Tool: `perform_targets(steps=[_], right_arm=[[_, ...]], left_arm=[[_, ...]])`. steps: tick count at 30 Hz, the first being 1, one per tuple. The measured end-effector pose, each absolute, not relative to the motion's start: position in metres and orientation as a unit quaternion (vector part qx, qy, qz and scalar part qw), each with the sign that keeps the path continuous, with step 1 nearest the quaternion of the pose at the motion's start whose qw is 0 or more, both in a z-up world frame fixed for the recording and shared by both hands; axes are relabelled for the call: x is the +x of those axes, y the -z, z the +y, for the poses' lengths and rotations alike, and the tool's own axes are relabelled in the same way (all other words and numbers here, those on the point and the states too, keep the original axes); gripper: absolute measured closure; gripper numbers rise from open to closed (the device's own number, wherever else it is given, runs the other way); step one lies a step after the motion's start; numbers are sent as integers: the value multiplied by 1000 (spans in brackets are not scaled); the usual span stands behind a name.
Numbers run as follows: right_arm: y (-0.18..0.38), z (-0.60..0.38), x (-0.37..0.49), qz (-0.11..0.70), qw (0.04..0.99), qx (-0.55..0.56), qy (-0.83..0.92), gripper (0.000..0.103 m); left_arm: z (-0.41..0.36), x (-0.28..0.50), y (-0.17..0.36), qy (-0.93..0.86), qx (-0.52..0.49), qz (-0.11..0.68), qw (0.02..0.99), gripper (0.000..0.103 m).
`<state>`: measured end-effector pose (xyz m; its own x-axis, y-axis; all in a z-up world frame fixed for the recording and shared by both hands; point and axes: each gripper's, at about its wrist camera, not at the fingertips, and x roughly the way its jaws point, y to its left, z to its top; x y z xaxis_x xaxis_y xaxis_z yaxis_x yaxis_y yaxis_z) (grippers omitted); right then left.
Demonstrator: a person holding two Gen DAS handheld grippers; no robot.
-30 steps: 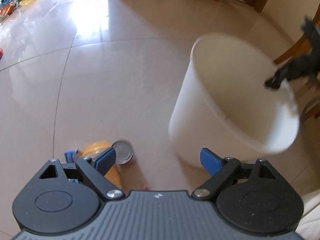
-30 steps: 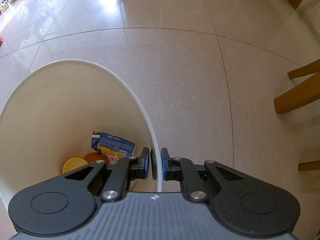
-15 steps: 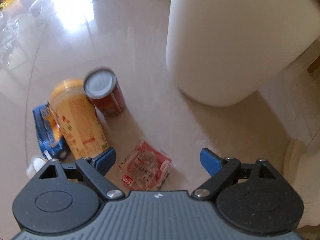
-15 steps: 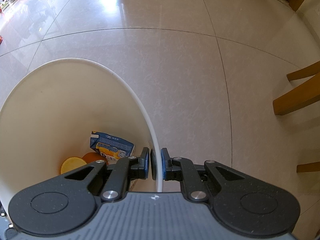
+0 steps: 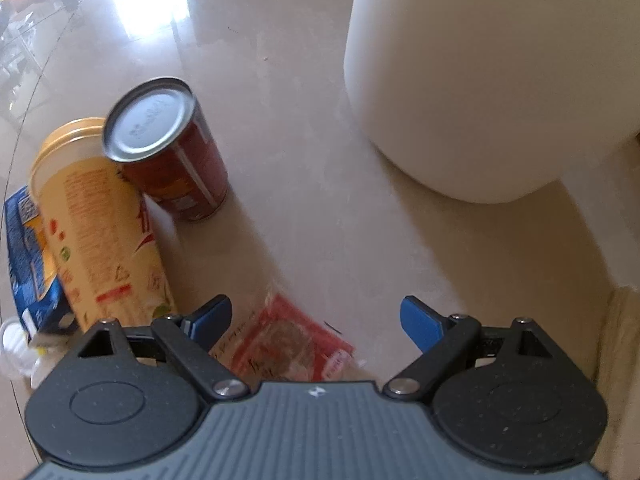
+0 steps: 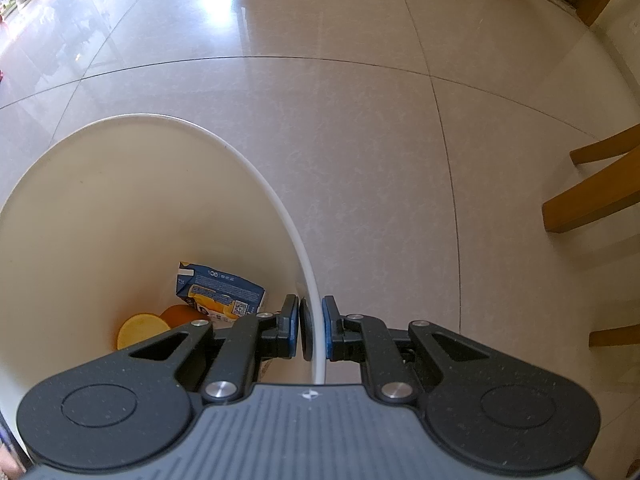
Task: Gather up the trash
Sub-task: 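Move the left gripper back toward the red-and-white food packet, then close the left gripper on the food packet and lift it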
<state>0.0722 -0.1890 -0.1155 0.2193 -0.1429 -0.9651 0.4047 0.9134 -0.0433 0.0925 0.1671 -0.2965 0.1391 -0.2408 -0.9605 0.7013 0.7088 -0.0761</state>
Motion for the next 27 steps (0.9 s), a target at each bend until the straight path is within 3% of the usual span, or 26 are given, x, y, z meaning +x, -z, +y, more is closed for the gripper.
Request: perform_targets(steps=[11,17,22,27], right_arm=[[116,-189,72,599,773,112,176,88],[116,-190,72,599,773,112,176,88],[116,-191,72,599,772,113,177,88],[116,-191,72,599,773,113,176,88]], left_arm=[[172,90,317,341,227,615,673,11],[174,66,321,364,301,587,658,14],[173,60,316,363,316,569,667,28],[181,58,294,358,313,572,668,52]])
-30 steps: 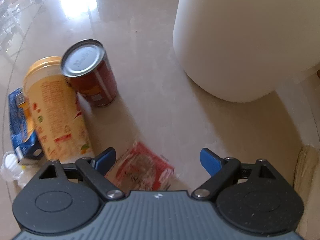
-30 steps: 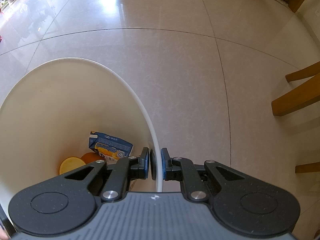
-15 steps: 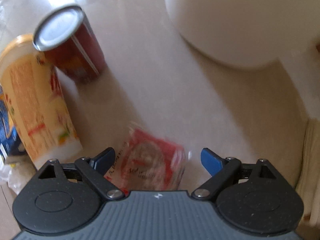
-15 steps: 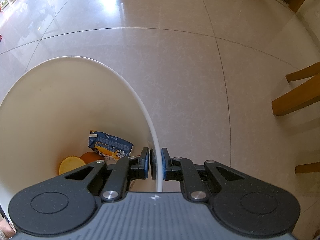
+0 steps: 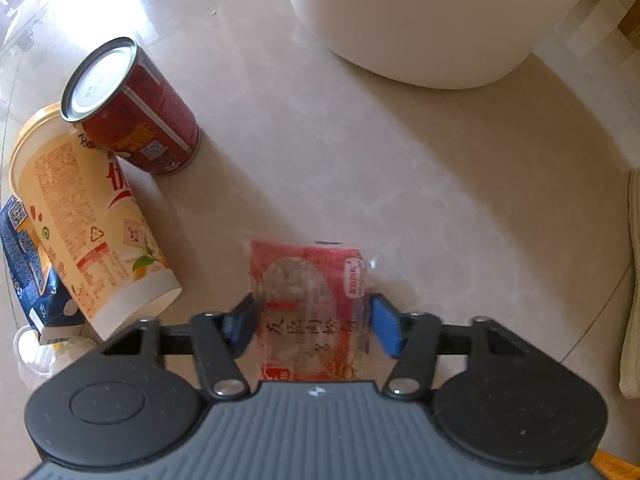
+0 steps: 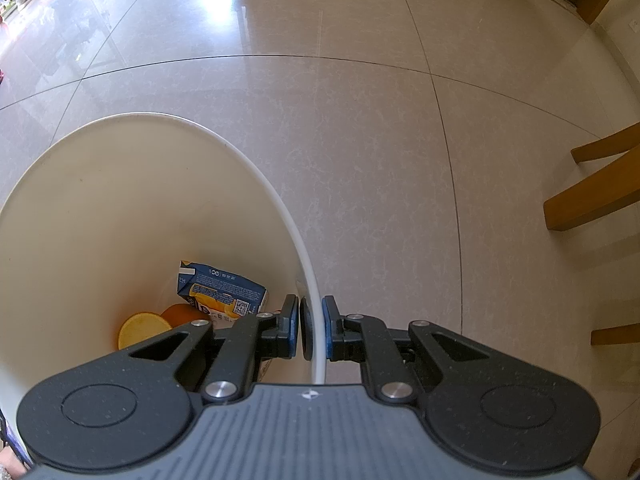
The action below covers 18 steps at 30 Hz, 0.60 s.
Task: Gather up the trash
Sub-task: 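Close the left gripper on the food packet and lift it, then carry the food packet over the bin and open the left gripper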
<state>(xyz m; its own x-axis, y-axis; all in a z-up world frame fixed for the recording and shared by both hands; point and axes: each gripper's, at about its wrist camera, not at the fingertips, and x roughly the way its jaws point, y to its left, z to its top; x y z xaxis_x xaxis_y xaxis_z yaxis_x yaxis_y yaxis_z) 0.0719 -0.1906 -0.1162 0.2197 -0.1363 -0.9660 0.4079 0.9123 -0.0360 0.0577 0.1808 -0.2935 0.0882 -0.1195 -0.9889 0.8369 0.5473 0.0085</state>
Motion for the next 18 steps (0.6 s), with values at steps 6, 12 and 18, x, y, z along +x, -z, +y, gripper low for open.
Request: perform_targets(steps=[6,12,18], right_arm=[[116,-191,71,599,773,114,176,88],[117,-192,71,599,772,116,175,88],[117,-193,72,600,772,118,175,88]], left_arm=[[183,57,277,350,316,584,660,55],[187,67,240,350,316,594,652,55],[185,72,201,350,311,592,656,55]])
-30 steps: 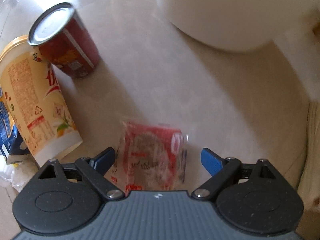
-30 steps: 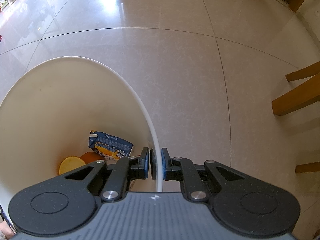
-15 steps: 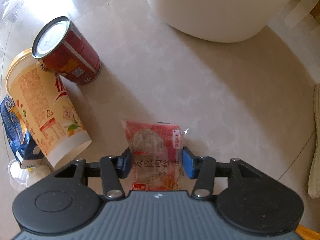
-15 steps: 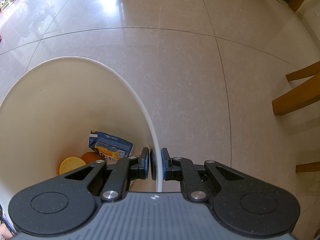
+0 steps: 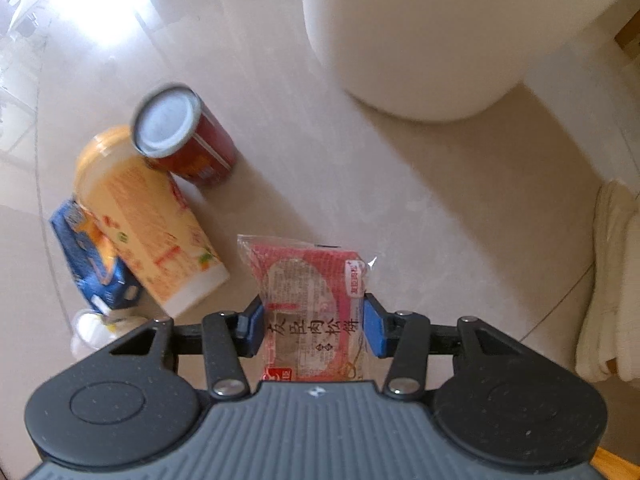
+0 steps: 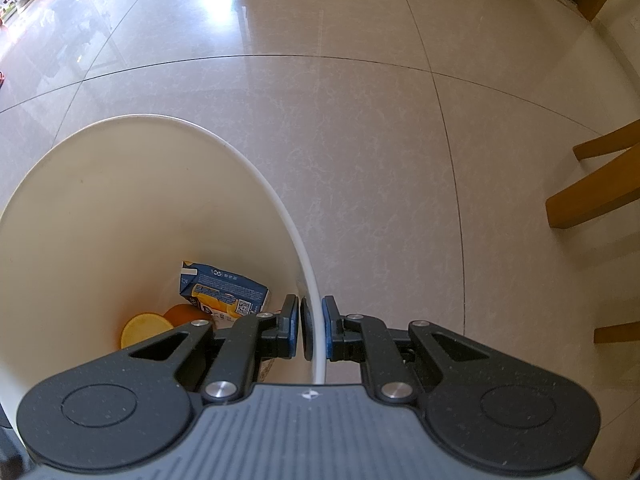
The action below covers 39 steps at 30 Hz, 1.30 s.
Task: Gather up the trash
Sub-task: 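Carry the food packet over the bin and open the left gripper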
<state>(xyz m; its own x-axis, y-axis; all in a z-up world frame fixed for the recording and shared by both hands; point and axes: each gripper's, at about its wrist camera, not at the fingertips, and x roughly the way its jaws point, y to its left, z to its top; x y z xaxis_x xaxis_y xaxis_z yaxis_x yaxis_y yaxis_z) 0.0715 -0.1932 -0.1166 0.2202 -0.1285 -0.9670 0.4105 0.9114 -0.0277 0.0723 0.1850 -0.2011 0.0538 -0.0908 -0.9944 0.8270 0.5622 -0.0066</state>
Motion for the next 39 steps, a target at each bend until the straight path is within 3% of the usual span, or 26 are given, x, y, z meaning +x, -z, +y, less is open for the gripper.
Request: perform_targets(steps=[13,21,26,35,38,39], right_arm=[[116,-197,71,599,771,126,173,88],[115,-197,71,600,771,124,171,88],[115,-197,71,600,771,125,171,89],[116,-197,71,600,772,125,170,88],[116,-198,70,600,772,124,169,88],[116,-197,70,600,772,124,169,88]], left_arm=[[170,97,110,361,326,548,681,55],[141,113,19,382,379,496,682,55],[109,128,-30,398,363,475,696,55],[47,141,-50,441,307,466,702,55],[36,140,-47,445,298,471,701,48],[33,140,-45,445,296,472,701,38]])
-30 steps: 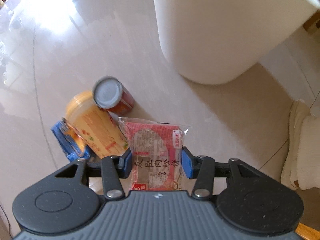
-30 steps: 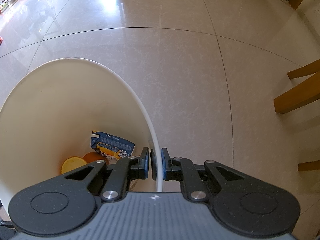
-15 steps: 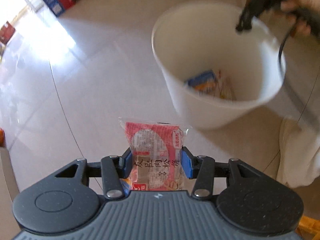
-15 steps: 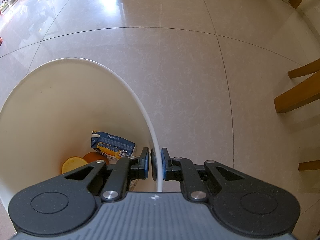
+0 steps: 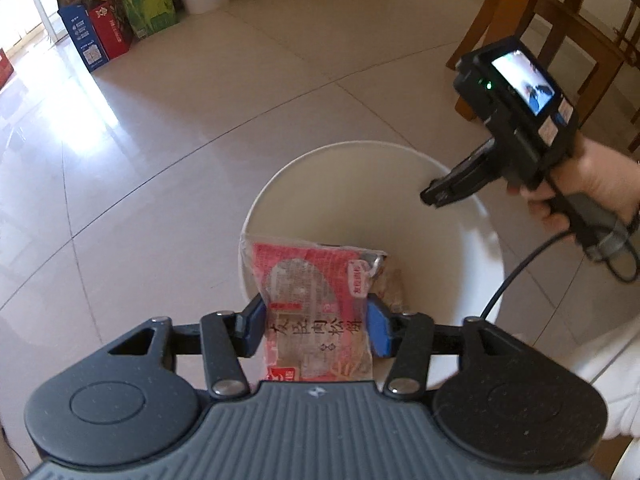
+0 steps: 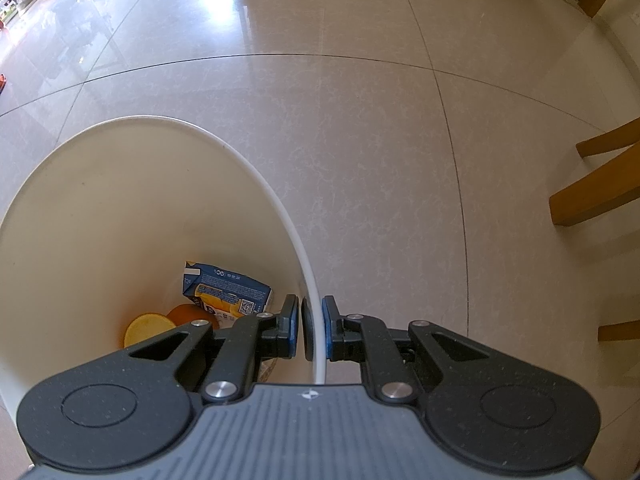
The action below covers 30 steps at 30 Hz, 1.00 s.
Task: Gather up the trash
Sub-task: 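Carry the food packet over the bin and open the left gripper, then move the left gripper back to the pile toward the yellow-lidded cup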
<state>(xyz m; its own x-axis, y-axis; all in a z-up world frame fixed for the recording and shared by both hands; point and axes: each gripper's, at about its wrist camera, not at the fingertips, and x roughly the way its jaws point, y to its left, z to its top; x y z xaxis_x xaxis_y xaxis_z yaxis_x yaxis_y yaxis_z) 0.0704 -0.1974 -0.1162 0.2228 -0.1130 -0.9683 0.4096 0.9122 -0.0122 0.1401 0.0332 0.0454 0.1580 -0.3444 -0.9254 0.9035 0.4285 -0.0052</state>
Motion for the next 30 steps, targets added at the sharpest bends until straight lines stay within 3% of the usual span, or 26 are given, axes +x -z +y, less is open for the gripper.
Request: perform_targets(steps=[2,11,15,30], right_arm=[[116,-198,70,600,772,124,169,88],[116,-197,70,600,772,122,170,88],[116,-197,70,600,772,123,170,88],[115,-196,71,600,773,119,170,88]], left_arm=[[31,139,-40,443,296,469,704,28],[39,141,-34,431,295,474,709,22],[44,146,-30,419,290,474,718,14],[104,168,11,354,256,505,745,12]])
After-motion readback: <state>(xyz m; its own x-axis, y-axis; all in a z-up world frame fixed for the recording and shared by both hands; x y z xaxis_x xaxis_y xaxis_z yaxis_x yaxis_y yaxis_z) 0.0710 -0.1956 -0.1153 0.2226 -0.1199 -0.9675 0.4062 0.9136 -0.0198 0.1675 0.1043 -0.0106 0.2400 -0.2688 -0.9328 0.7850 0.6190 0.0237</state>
